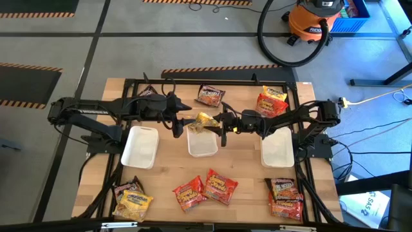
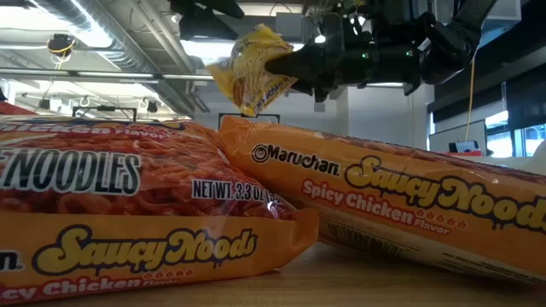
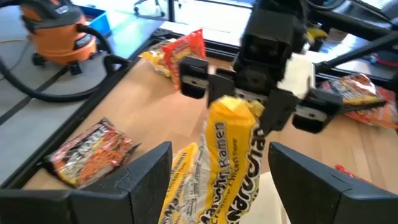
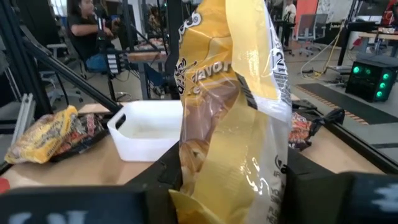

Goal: Sort Maruchan noodles
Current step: Put the top left yellow noodle pack into the center white bin

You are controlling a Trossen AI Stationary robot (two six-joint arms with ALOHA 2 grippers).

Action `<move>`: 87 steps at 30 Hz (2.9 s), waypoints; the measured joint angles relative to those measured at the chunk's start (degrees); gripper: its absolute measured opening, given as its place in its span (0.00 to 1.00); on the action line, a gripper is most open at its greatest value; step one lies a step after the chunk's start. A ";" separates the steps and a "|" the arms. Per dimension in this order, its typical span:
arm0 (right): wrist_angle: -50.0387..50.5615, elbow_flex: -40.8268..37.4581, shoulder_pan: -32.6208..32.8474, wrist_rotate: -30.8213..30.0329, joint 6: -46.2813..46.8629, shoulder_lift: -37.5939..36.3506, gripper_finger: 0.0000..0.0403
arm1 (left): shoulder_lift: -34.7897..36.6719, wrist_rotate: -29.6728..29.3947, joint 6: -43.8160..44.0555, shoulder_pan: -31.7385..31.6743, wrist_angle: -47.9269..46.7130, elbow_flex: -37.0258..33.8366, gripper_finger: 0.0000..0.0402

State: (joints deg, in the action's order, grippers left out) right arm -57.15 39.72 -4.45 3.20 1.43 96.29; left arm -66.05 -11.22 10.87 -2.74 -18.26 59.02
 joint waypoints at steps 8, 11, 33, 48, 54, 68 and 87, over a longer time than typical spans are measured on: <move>-1.93 0.00 -0.02 1.55 0.07 -0.02 0.31 | -0.13 13.72 -1.18 -5.95 -2.11 2.21 0.78; -3.02 0.00 -0.02 3.07 0.02 -0.02 0.31 | -0.31 16.36 -2.77 -6.63 -3.40 2.23 0.81; -4.36 0.04 0.00 2.72 -3.36 -0.02 0.31 | -6.64 27.87 -3.58 -6.67 -2.15 2.21 0.81; -0.37 3.04 -0.08 4.54 -3.23 0.07 0.31 | -10.50 21.78 -4.06 -6.63 -1.42 2.21 0.72; -0.66 3.04 -0.07 5.07 -3.23 0.07 0.31 | -10.51 20.50 -5.03 -6.65 -1.57 2.21 0.55; 3.06 3.19 -0.07 5.39 -4.73 -0.88 0.60 | -10.51 19.67 -8.28 -6.76 -2.37 2.21 0.35; 59.52 3.13 0.83 -0.84 -2.90 -21.96 0.70 | -13.33 15.19 -7.87 -3.94 -12.45 7.70 0.34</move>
State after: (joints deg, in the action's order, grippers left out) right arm 2.37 42.85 -3.62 2.37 -1.47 74.33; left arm -79.38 3.97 3.00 -6.68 -30.71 66.72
